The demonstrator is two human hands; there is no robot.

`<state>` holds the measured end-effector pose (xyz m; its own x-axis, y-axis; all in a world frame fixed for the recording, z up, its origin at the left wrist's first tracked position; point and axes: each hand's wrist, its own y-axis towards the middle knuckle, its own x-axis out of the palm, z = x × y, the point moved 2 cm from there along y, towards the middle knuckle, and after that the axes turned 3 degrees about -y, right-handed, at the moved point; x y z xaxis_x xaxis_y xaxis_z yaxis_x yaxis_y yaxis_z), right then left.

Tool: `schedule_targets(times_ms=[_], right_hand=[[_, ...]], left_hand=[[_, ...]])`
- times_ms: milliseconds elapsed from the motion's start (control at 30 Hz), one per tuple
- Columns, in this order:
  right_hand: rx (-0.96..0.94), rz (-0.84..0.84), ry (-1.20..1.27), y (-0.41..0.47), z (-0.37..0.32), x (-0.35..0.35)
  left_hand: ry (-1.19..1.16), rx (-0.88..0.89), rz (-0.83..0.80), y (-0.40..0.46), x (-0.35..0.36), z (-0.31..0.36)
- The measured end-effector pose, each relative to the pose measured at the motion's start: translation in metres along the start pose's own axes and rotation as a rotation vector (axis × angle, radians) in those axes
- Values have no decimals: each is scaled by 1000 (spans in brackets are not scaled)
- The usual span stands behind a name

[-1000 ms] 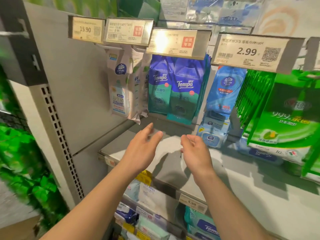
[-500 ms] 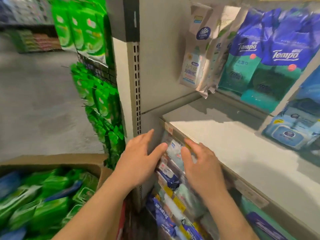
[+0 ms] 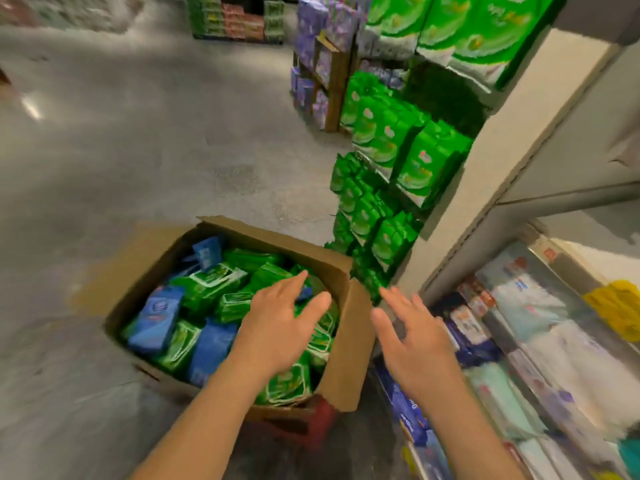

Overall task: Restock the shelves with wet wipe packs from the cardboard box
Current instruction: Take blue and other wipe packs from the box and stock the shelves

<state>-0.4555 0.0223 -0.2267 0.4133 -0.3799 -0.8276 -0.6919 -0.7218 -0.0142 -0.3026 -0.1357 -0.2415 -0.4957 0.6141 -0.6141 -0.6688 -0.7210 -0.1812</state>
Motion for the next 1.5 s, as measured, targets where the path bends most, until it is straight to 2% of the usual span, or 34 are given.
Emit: schedule_targets(times_ms=[133, 267, 433, 633, 767, 900, 1067, 1200, 1367, 1500], right_hand=[[-35, -93, -4, -3, -44, 47], [-53, -112, 51, -6, -67, 79], [-7, -268, 27, 7, -60, 109], [56, -458, 79, 41, -38, 143], [-20, -563, 22, 63, -20, 166], [-184, -739, -106, 71, -7, 200], [-260, -928, -325, 72, -1, 240], [-258, -936, -480, 70, -1, 258], [-167, -930, -540, 63, -3, 269], [-91, -952, -592, 67, -12, 270]], left_hand=[[-78, -86, 17, -10, -44, -59], [-180, -162, 71, -14, -67, -98], [-230, -215, 22, -13, -69, -125], [-231, -330, 49, -8, -59, -143], [-229, -405, 50, -5, -51, -146], [-177, -457, 39, 0, -39, -152], [-107, -509, -78, 7, -25, -165], [-63, -490, -158, 27, -22, -180], [-8, -395, -322, 54, -19, -199], [-7, -365, -388, 64, -28, -218]])
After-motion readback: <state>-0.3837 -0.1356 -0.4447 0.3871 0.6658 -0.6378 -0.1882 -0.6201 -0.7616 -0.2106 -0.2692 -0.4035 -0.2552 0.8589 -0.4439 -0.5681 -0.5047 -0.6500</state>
